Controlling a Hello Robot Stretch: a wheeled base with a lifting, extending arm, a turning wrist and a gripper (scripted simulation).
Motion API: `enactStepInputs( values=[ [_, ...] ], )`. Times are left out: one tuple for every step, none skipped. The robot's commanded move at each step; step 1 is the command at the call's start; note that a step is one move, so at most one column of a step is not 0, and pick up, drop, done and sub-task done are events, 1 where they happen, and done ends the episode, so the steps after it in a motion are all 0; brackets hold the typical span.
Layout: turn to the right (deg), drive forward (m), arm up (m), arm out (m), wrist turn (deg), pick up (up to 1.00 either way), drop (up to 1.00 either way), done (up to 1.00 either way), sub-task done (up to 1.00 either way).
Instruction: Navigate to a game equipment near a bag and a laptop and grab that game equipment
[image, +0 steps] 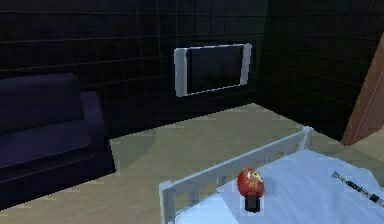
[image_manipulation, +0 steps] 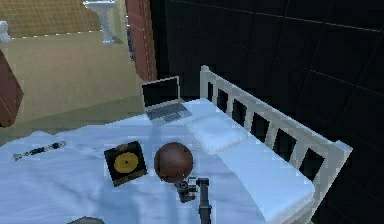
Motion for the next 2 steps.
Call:
enactStepInputs(
  values=[
    [0.0, 0.0, 0.1, 0.0, 0.0, 0.0, 0.0, 0.0, 0.0],
    [0.0, 0.0, 0.0, 0.0, 0.0, 0.0, 0.0, 1.0, 0.0]
  ],
)
